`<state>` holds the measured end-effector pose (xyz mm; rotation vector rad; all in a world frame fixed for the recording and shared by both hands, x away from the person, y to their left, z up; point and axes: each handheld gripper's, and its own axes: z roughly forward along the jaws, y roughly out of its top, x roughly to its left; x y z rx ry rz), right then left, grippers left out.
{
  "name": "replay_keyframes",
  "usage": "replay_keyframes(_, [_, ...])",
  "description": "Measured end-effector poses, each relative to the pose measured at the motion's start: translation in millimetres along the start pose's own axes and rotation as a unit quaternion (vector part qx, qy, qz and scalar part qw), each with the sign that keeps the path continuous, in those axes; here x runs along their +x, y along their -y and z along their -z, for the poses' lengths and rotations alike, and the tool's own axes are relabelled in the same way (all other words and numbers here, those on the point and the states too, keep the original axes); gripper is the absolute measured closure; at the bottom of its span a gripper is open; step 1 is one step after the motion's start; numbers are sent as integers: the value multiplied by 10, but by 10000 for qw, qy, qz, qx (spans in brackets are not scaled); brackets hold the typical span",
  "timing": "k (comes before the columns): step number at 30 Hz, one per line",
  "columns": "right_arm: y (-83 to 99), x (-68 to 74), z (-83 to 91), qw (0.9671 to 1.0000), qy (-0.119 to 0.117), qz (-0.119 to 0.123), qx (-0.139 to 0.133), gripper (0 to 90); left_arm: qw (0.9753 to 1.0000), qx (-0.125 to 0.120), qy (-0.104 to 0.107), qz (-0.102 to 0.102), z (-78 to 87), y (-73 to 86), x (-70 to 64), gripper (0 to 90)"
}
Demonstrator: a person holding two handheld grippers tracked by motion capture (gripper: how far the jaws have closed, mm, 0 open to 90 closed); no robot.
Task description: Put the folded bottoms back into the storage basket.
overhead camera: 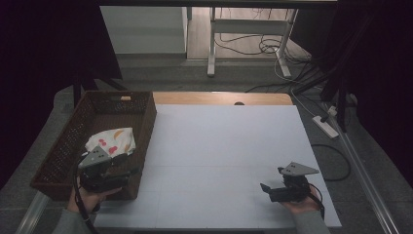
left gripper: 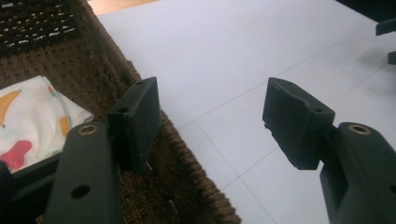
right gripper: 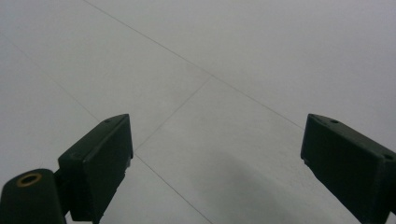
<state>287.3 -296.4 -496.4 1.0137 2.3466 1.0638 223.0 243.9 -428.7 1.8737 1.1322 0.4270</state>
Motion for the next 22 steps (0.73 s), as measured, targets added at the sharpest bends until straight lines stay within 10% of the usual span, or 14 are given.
replay_keyframes(22, [-18, 30, 51, 9996, -16, 160, -246, 95, 9998, -118, 5, 156, 61, 67, 64, 349])
